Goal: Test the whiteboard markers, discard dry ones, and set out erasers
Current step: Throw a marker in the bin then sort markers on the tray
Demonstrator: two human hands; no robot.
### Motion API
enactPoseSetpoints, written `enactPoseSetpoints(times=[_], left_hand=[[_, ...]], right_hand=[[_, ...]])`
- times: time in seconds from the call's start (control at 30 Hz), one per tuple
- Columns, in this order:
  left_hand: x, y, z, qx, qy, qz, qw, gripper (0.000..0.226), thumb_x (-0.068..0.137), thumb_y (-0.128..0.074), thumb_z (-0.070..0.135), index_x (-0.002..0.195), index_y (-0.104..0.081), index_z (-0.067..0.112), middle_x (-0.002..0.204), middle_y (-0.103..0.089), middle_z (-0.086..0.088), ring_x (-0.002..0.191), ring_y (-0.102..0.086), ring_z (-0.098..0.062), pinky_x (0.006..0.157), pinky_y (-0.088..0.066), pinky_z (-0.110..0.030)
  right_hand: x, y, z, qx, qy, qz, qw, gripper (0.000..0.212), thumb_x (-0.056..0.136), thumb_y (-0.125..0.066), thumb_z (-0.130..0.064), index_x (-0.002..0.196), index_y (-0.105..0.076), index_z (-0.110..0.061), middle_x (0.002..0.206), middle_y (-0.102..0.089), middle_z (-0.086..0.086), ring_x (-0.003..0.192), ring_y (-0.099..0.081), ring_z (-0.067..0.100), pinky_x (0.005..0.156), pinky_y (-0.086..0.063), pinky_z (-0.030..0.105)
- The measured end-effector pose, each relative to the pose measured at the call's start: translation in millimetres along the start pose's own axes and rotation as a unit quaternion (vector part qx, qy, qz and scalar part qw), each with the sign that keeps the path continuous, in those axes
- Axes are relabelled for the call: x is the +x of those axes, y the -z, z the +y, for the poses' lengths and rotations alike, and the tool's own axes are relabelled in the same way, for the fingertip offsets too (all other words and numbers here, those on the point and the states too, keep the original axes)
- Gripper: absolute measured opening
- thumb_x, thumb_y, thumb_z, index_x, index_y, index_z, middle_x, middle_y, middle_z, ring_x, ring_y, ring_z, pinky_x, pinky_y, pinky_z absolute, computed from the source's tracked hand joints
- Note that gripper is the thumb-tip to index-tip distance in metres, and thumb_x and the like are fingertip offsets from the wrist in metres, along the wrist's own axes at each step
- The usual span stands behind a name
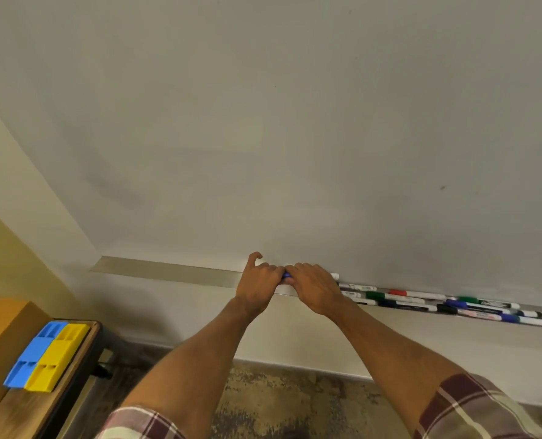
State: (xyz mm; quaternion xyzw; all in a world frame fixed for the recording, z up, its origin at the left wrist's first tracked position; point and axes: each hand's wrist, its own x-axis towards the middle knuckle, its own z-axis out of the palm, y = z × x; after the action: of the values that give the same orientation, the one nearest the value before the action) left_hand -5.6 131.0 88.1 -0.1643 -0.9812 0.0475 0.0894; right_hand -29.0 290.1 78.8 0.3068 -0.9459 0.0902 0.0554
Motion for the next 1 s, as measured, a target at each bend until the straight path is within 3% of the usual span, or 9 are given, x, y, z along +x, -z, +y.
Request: enactPoseSetpoints(times=[0.2,0.4,0.6,0.7,0.8,0.87,0.93,1.0], left_hand=[[2,14,24,-0.018,-0.044,0.013,0.999,0.022,0.103,-0.042,0.019,0.118,-0.058,0.019,0.099,-0.071,0.001,0.087,-0.064,-0.018,0.110,-0.013,-0.035],[11,30,56,-0.040,-0.083,0.015,0.996,0.021,0.102,-0.046,0.022,0.120,-0.056,0.019,0.107,-0.070,-0.001,0.095,-0.063,-0.017,0.113,-0.012,-0.036],[30,42,86,-0.042,-0.094,0.018,0.995,0.026,0.101,-0.050,0.031,0.125,-0.054,0.023,0.117,-0.068,0.001,0.106,-0.061,-0.016,0.115,-0.010,-0.037],[42,43,100,-0.021,-0.113,0.082,0.990,0.022,0.096,-0.060,0.031,0.115,-0.062,0.020,0.105,-0.071,0.000,0.095,-0.065,-0.017,0.112,-0.021,-0.038],[56,39,115,-0.011,-0.120,0.200,0.972,0.026,0.076,-0.083,0.032,0.096,-0.071,0.020,0.088,-0.074,0.001,0.079,-0.068,-0.017,0.100,-0.039,-0.040],[66,41,127,-0.031,-0.111,0.257,0.959,0.034,0.076,-0.081,0.033,0.105,-0.070,0.018,0.110,-0.072,-0.004,0.099,-0.067,-0.024,0.099,-0.037,-0.042],[76,52,144,-0.027,-0.111,0.304,0.946,0.042,0.088,-0.065,0.038,0.125,-0.060,0.018,0.141,-0.053,-0.010,0.128,-0.050,-0.033,0.105,-0.034,-0.047],[87,64,156,-0.020,-0.113,0.330,0.937,0.050,0.093,-0.053,0.040,0.138,-0.049,0.018,0.154,-0.035,-0.012,0.141,-0.032,-0.036,0.111,-0.026,-0.051]], right_hand=[[-30,25,4,-0.004,-0.068,0.014,0.998,0.026,0.099,-0.042,-0.034,0.118,-0.054,-0.022,0.101,-0.064,0.002,0.086,-0.060,0.023,0.077,-0.044,0.032],[-57,39,21,0.006,-0.133,0.000,0.991,0.032,0.098,-0.044,-0.041,0.123,-0.053,-0.023,0.106,-0.067,0.003,0.087,-0.063,0.022,0.082,-0.052,0.034],[-91,59,47,-0.064,-0.145,0.070,0.985,0.045,0.099,-0.028,-0.051,0.135,-0.046,-0.031,0.098,-0.068,0.003,0.083,-0.064,0.021,0.063,-0.035,0.024],[-109,68,64,-0.044,-0.174,0.110,0.978,0.050,0.097,-0.030,-0.055,0.138,-0.044,-0.031,0.101,-0.069,0.001,0.086,-0.065,0.019,0.065,-0.042,0.025],[-118,82,85,0.028,-0.204,0.132,0.970,0.043,0.096,-0.043,-0.047,0.127,-0.044,-0.017,0.099,-0.064,0.004,0.080,-0.061,0.019,0.067,-0.046,0.025],[-125,95,99,0.034,-0.219,0.147,0.964,0.027,0.095,-0.049,-0.030,0.116,-0.040,-0.014,0.093,-0.060,0.006,0.071,-0.056,0.016,0.063,-0.044,0.025],[-134,108,118,0.029,-0.215,0.157,0.963,0.022,0.093,-0.052,-0.019,0.111,-0.041,-0.014,0.089,-0.059,0.007,0.068,-0.055,0.016,0.063,-0.047,0.026],[-139,118,132,0.034,-0.192,0.190,0.962,0.019,0.091,-0.051,-0.013,0.110,-0.045,-0.012,0.086,-0.058,0.008,0.066,-0.054,0.018,0.064,-0.049,0.030]])
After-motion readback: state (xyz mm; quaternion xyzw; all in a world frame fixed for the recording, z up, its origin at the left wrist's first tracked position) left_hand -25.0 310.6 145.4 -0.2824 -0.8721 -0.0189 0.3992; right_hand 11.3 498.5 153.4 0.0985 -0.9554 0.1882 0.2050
